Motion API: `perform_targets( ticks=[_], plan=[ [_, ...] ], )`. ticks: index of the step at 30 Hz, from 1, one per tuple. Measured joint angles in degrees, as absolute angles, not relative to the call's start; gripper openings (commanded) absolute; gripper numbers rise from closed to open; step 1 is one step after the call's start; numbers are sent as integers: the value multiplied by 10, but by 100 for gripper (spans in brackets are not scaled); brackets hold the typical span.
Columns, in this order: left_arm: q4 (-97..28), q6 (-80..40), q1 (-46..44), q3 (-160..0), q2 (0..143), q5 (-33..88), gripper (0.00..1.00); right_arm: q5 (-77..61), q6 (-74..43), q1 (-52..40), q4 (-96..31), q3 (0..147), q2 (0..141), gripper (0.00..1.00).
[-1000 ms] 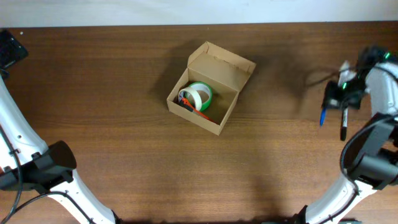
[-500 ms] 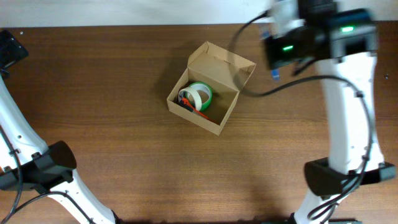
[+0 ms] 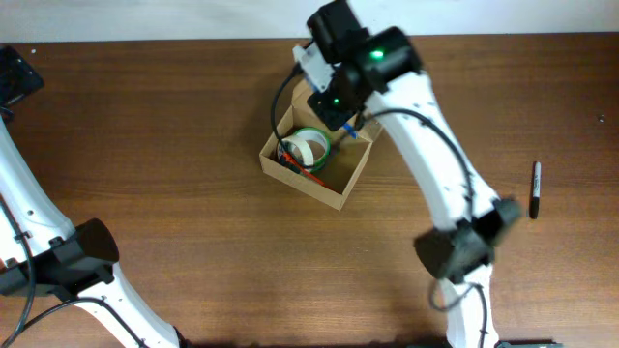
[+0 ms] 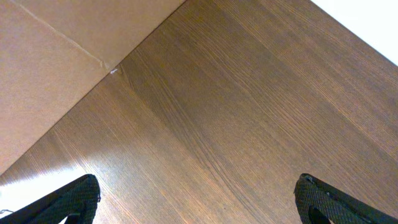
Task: Pack container
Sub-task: 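Carry the blue pen with the right gripper over the box, then lower the blue pen into the box beside the cutter and release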
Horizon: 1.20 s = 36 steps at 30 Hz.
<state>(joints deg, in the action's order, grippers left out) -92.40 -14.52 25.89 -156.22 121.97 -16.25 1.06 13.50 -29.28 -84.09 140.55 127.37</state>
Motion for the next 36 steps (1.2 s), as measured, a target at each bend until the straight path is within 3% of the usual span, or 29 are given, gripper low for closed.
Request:
perform_targets(
  ticks=[9,30,32,34,36],
  plan=[
    [-924,-145,259,-1562,1220,-163,100,-40,168,-300,-859,1400,1396,4],
    [-924,-145,259,-1562,1220,-163,100,-88,205,-330,-885,1364,1399,4],
    [-924,-145,259,-1562,1220,-163,100,-90,209,-337,-885,1364,1399,10],
    [-924,-145,259,-1562,1220,-163,100,-90,208,-343,-885,1364,1399,36],
    [-924,-145,259,-1562,1220,-163,100,-87,215,-346,-884,1363,1399,38]
  ],
)
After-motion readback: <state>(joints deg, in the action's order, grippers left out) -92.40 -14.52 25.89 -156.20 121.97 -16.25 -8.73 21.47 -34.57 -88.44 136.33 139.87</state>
